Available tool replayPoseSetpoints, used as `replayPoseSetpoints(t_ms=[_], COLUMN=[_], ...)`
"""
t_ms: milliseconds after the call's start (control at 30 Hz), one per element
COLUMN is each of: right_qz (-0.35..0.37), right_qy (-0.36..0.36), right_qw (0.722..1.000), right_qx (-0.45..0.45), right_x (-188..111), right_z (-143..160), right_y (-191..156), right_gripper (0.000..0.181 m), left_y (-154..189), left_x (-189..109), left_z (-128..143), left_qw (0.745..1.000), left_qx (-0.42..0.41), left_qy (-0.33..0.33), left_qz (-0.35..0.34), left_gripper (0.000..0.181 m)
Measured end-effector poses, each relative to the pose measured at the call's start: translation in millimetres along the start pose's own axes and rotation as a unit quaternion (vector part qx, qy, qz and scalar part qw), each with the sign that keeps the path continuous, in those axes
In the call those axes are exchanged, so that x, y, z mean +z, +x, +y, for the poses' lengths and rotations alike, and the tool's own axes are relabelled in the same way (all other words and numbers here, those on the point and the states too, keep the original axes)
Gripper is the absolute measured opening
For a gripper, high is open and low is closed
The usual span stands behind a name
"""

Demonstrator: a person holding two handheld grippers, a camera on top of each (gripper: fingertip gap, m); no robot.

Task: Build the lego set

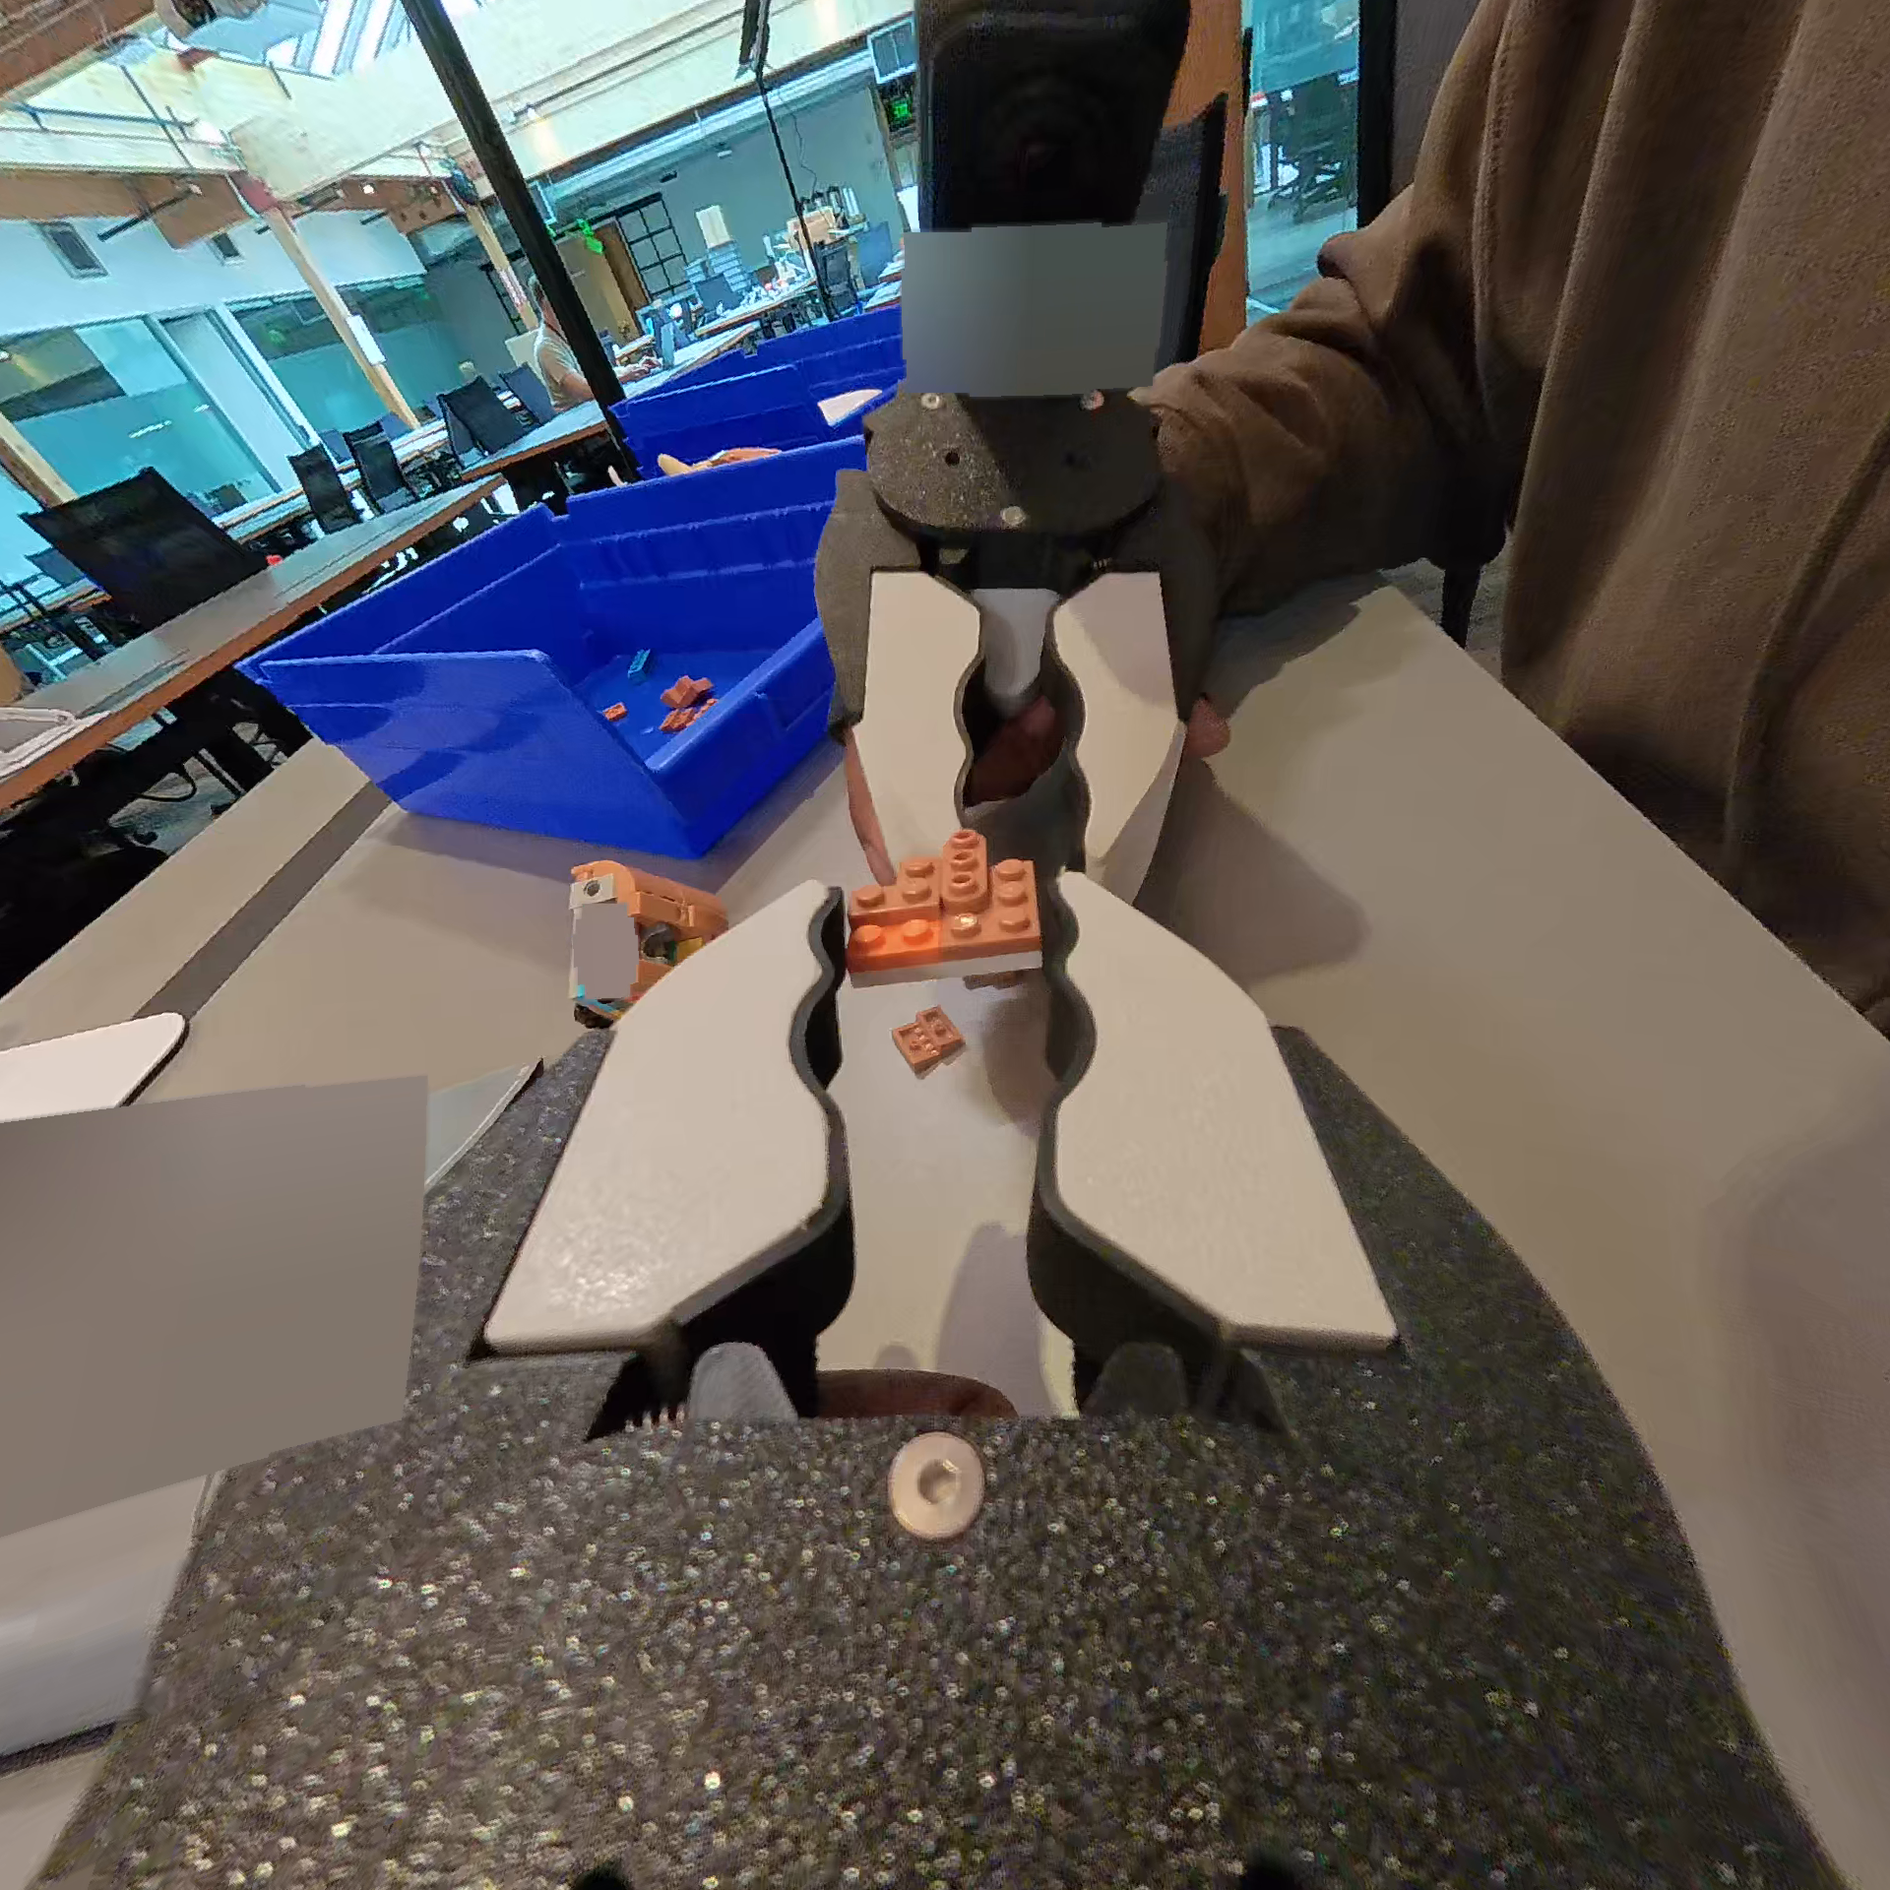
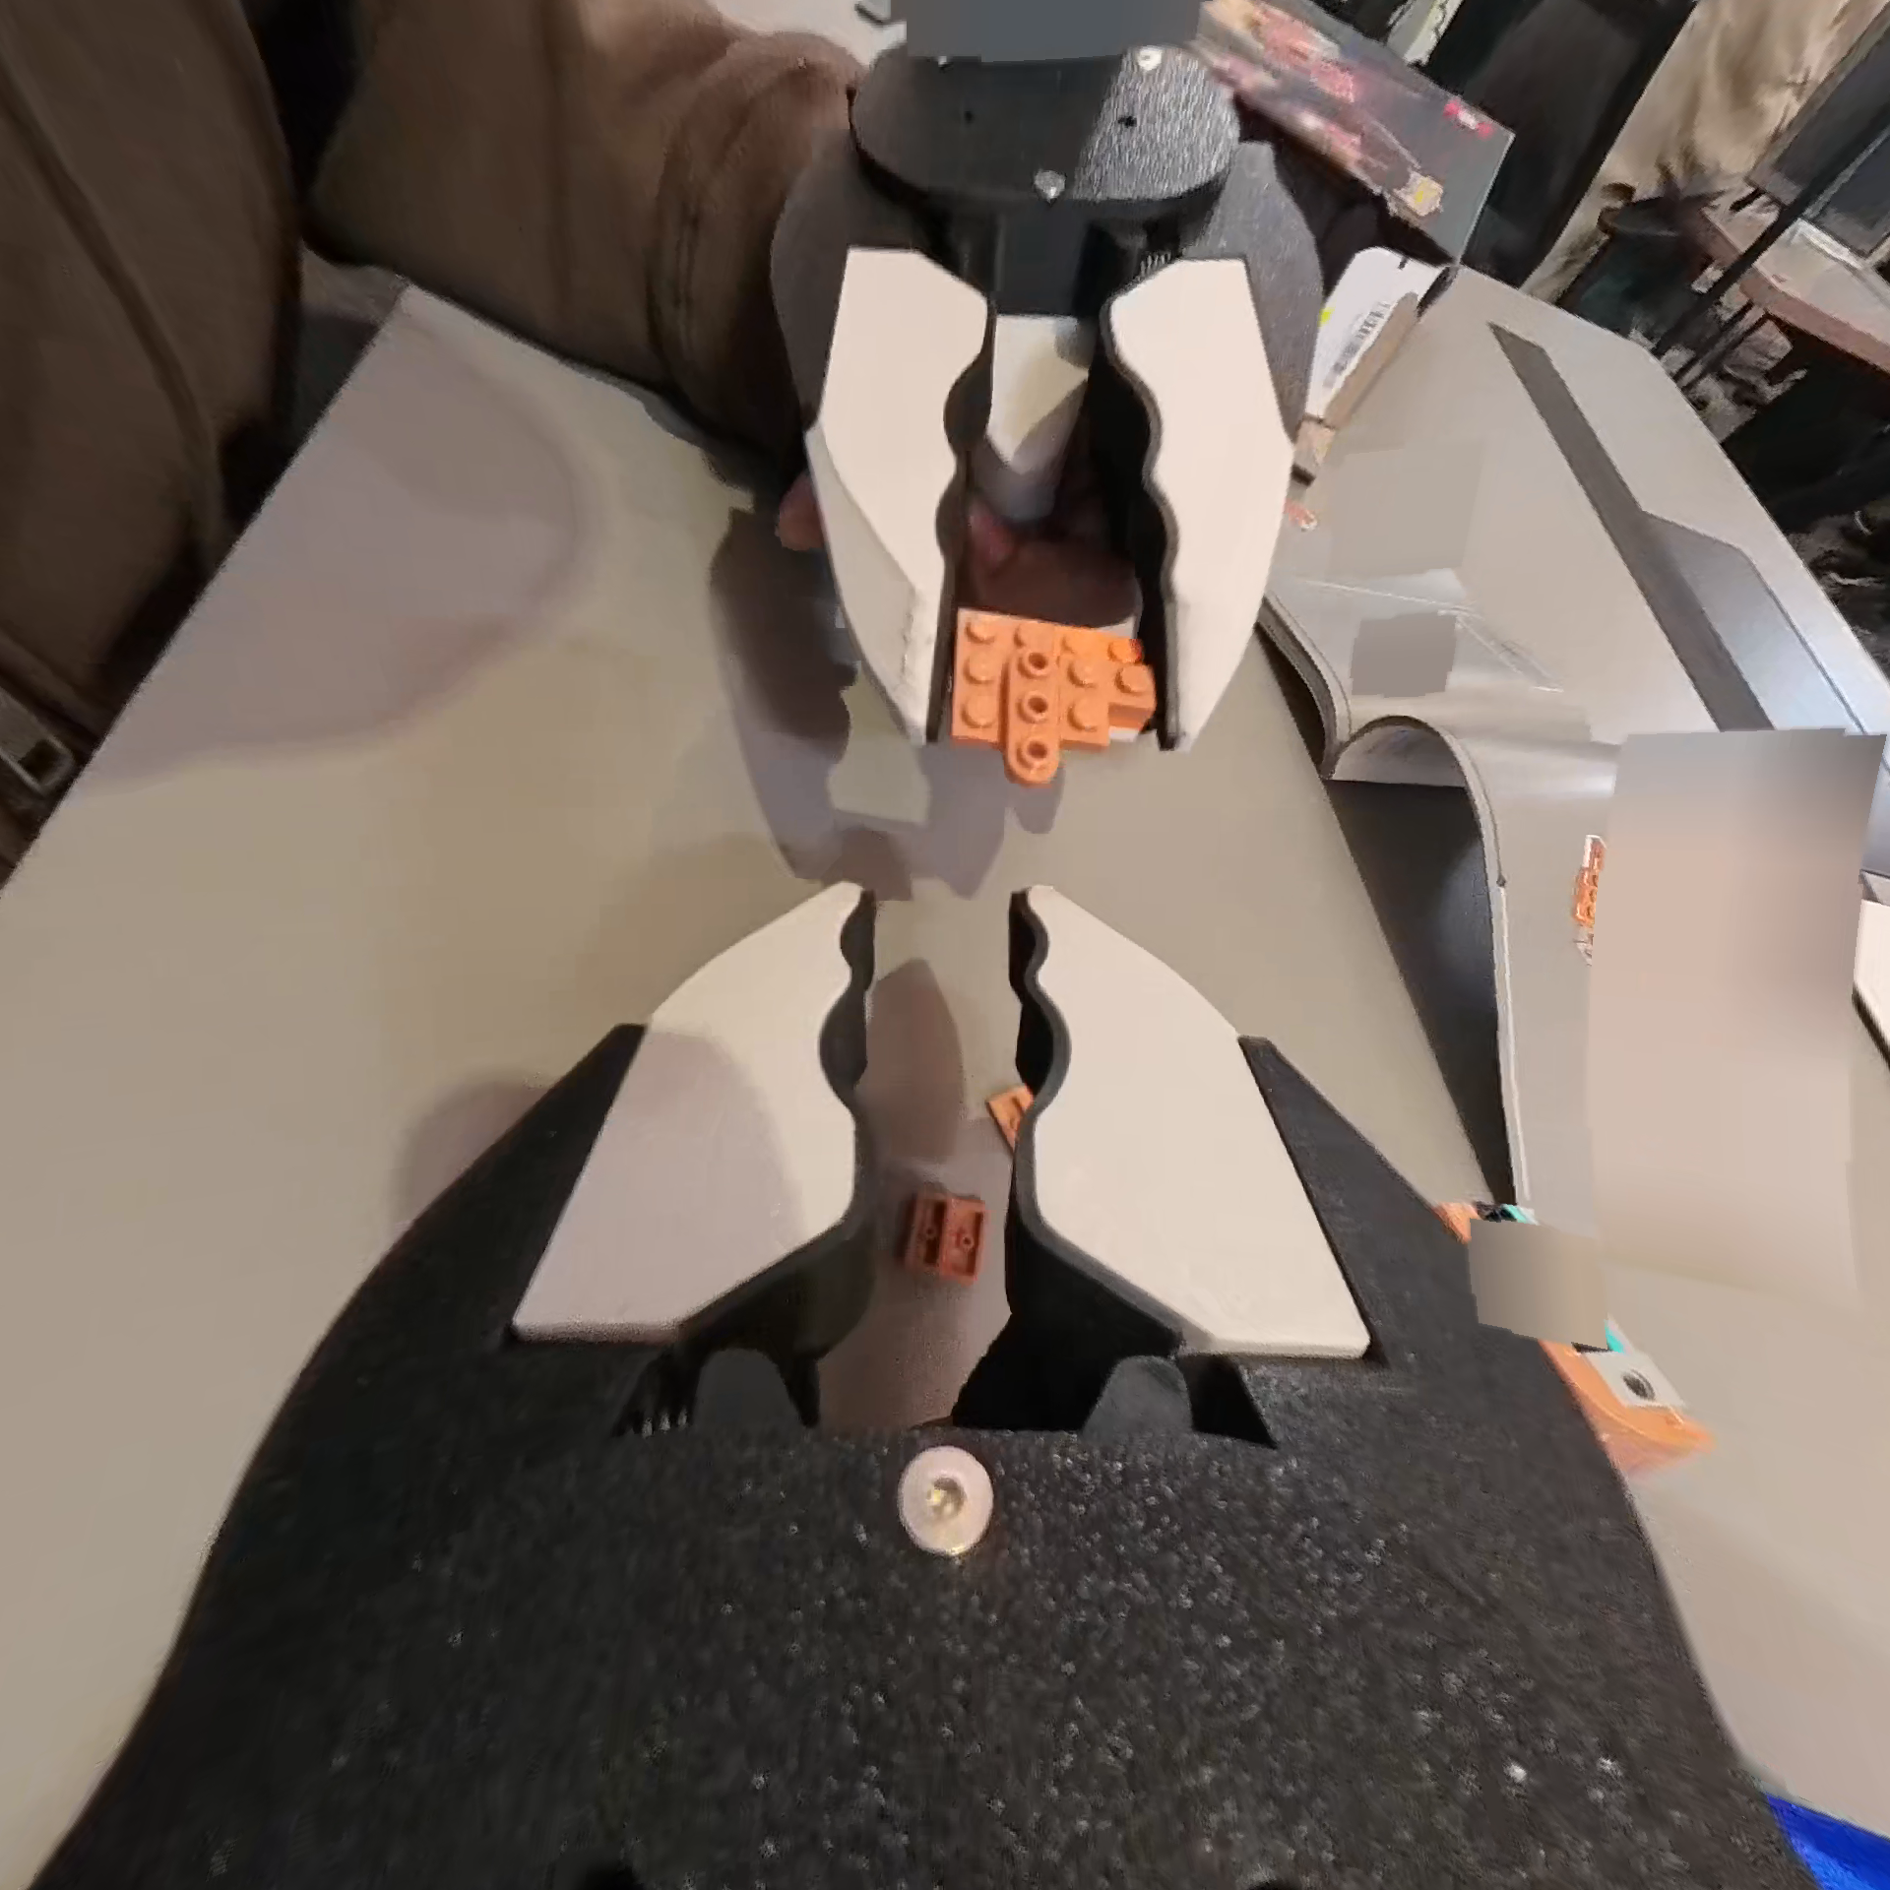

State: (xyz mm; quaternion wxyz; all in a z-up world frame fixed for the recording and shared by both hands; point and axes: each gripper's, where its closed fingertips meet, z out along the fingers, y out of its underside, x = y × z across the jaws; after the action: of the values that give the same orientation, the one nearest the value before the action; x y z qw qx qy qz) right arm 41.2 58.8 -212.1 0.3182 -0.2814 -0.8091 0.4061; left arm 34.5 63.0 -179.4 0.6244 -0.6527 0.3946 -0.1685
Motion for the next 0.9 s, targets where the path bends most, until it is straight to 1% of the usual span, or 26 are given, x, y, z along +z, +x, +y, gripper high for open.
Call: replayPoseSetpoints(t_ms=[33, 133, 200, 333, 600, 667, 733, 800, 900], right_qz=[-0.003, -0.014, -0.037, -0.081, -0.091, -0.086, -0.081, -0.073, -0.062], right_qy=[-0.008, -0.072, -0.103, -0.121, -0.138, -0.145, -0.154, -0.15, -0.139], right_qw=[1.0, 0.997, 0.993, 0.989, 0.986, 0.986, 0.985, 0.986, 0.988], right_qx=[-0.001, -0.03, -0.037, -0.017, 0.009, 0.007, -0.003, -0.018, -0.018], right_x=[0, 1, 0, 0, 12, 14, 14, 13, 10], right_z=[2, 23, 34, 40, 41, 41, 42, 40, 37], right_y=[-1, -5, -12, -25, -31, -30, -29, -28, -23], right_gripper=[0.024, 0.022, 0.022, 0.02, 0.017, 0.017, 0.007, 0.006, 0.006], left_y=[0, -3, -7, -11, -9, -7, -4, -1, 3], left_x=[0, -2, -4, -5, -3, -2, -1, 0, 0], left_z=[0, 2, 4, 7, 12, 17, 26, 36, 45], left_qw=[1.0, 1.0, 1.0, 1.0, 0.999, 0.998, 0.996, 0.993, 0.988], left_qx=[0.002, 0.004, 0.001, -0.011, -0.01, -0.014, -0.02, -0.023, -0.012], left_qy=[-0.001, -0.008, -0.016, -0.021, -0.039, -0.055, -0.081, -0.118, -0.154], left_qz=[0.0, -0.004, -0.009, -0.016, -0.011, -0.004, 0.007, 0.017, 0.022], left_gripper=[0.037, 0.037, 0.037, 0.037, 0.037, 0.037, 0.037, 0.037, 0.037])
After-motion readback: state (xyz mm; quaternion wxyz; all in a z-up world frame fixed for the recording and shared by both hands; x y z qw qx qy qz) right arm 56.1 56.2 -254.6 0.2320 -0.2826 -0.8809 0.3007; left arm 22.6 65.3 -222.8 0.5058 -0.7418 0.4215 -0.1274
